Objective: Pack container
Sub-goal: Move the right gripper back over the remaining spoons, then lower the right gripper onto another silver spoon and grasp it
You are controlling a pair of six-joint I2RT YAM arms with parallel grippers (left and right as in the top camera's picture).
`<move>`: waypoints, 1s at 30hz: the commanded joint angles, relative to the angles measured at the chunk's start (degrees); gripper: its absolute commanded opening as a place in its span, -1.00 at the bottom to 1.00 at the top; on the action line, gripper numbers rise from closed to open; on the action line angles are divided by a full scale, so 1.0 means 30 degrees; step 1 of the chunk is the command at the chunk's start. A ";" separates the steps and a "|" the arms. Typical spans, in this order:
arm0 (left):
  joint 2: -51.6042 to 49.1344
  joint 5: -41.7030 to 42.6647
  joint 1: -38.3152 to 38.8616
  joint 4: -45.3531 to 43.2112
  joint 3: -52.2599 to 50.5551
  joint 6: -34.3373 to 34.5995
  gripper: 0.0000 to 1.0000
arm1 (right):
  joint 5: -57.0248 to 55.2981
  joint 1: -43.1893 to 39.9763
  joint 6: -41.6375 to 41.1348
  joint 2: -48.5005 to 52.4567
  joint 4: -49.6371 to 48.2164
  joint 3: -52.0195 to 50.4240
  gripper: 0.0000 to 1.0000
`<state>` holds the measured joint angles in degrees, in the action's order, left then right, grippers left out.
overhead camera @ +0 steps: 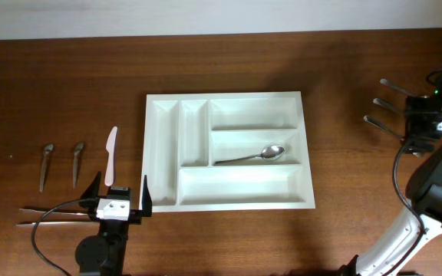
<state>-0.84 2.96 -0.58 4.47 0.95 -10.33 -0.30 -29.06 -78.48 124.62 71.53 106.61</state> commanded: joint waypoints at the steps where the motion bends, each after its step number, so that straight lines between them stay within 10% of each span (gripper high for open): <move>1: 0.0131 -0.0131 -0.0109 -0.0051 -0.0160 -0.0313 0.99 | 0.0656 0.0036 -0.2412 0.0328 0.0022 0.0175 0.97; 30: 0.0131 -0.0131 -0.0109 -0.0051 -0.0160 -0.0313 0.98 | -0.1209 0.0036 -0.3519 0.2375 -0.1479 0.0000 0.97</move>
<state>-0.84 2.96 -0.58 4.47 0.97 -10.33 -2.09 -29.06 -88.36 130.65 67.18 106.61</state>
